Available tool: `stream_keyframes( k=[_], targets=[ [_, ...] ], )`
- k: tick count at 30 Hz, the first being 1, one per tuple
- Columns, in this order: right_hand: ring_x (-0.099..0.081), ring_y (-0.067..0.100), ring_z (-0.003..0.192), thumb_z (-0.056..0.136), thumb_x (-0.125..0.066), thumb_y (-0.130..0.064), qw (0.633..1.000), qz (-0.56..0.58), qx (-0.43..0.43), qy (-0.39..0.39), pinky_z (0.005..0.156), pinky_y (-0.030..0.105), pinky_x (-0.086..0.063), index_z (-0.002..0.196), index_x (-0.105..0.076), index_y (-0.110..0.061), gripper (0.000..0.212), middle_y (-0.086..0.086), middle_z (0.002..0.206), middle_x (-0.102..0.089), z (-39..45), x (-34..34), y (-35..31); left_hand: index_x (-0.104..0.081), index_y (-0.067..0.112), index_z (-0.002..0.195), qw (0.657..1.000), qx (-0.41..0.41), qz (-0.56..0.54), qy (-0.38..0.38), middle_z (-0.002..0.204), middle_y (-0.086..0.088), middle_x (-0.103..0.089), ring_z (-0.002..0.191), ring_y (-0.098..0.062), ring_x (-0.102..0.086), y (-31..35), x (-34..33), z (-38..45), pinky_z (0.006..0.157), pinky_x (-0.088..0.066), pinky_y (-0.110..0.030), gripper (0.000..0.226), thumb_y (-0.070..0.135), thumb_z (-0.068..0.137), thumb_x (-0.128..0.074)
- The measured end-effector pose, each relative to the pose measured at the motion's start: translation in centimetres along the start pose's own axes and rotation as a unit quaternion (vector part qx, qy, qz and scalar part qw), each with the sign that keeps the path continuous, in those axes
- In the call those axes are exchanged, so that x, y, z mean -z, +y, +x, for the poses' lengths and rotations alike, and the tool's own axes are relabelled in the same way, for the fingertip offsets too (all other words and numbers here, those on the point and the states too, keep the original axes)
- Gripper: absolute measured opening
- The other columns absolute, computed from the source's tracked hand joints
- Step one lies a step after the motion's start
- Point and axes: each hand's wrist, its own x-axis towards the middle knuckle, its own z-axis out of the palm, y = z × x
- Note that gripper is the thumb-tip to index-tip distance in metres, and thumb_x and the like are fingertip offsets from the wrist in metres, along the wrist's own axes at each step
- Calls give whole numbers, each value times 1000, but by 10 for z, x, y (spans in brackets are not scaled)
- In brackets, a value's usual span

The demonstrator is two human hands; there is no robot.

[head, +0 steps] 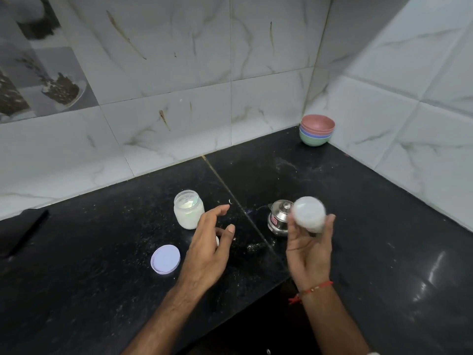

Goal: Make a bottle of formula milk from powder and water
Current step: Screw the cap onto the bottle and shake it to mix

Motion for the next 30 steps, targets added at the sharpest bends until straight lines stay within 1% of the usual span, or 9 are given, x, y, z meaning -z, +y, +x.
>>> stream_keyframes(
  k=[5, 9, 12, 15, 19, 22, 25, 28, 30],
  targets=[
    [-69, 26, 103, 74, -89, -33, 891, -388, -6, -236, 82, 54, -61, 146, -43, -45, 87, -1, 121, -70, -15, 1, -3, -47, 42, 140, 1000, -3, 4, -1, 137, 28, -50, 99, 4, -62, 1, -2, 1, 88, -55, -34, 41, 25, 105, -59],
    [-72, 28, 109, 89, -73, -39, 983, -163, 53, -64, 77, 46, -64, 150, -41, -26, 71, 10, 134, -66, -4, -6, -3, -47, 43, 140, 1000, -3, 3, -1, 136, 25, -51, 99, 3, -61, 0, -2, 1, 87, -55, -32, 41, 25, 105, -58],
    [-71, 27, 115, 103, -54, -42, 999, 11, 46, 24, 79, 36, -63, 145, -49, -11, 53, 17, 148, -56, 10, 0, -2, -48, 41, 141, 1000, 2, 2, 1, 135, 26, -51, 99, 1, -62, -2, -2, 0, 88, -57, -37, 41, 25, 105, -58],
    [-72, 29, 112, 96, -62, -37, 991, -130, -1, -35, 76, 42, -63, 152, -39, -19, 63, 15, 144, -59, -1, 4, 2, -48, 41, 141, 1000, 3, 6, -2, 136, 26, -51, 99, 0, -63, -2, -2, -1, 88, -59, -41, 40, 26, 105, -58],
    [-70, 28, 108, 71, -91, -40, 913, -368, -5, -175, 83, 60, -60, 144, -46, -44, 86, 4, 124, -69, -11, 1, -2, -48, 41, 141, 1000, 2, 8, -1, 137, 27, -51, 100, 3, -62, -1, -2, -1, 89, -58, -41, 40, 28, 105, -58],
    [-73, 22, 106, 90, -72, -43, 990, -128, -4, -57, 75, 43, -65, 153, -42, -25, 73, 4, 126, -71, -8, -9, 0, -48, 40, 141, 1000, 4, 4, -1, 137, 26, -51, 99, 4, -62, -2, -2, 0, 91, -58, -44, 40, 27, 105, -58],
    [-75, 23, 106, 102, -54, -45, 995, 85, -47, 14, 75, 32, -65, 141, -54, -5, 56, 15, 133, -69, 0, -8, 3, -49, 40, 140, 1000, 4, -2, 2, 136, 26, -52, 99, 3, -62, -2, -2, 0, 92, -58, -45, 40, 27, 104, -59],
    [-75, 26, 105, 101, -54, -35, 990, -119, -44, -65, 74, 39, -64, 138, -54, -16, 41, 15, 136, -66, -13, -11, 7, -49, 44, 138, 1000, 1, -3, 4, 135, 29, -51, 99, 2, -63, -1, -3, -1, 89, -59, -45, 39, 26, 104, -59],
    [-73, 25, 106, 93, -63, -25, 955, -263, -48, -124, 77, 47, -63, 144, -47, -34, 55, 4, 125, -70, -20, -9, 12, -49, 46, 137, 1000, -1, 2, 4, 135, 31, -51, 99, 2, -62, -1, -3, -1, 89, -59, -43, 40, 26, 104, -59]
  ],
)
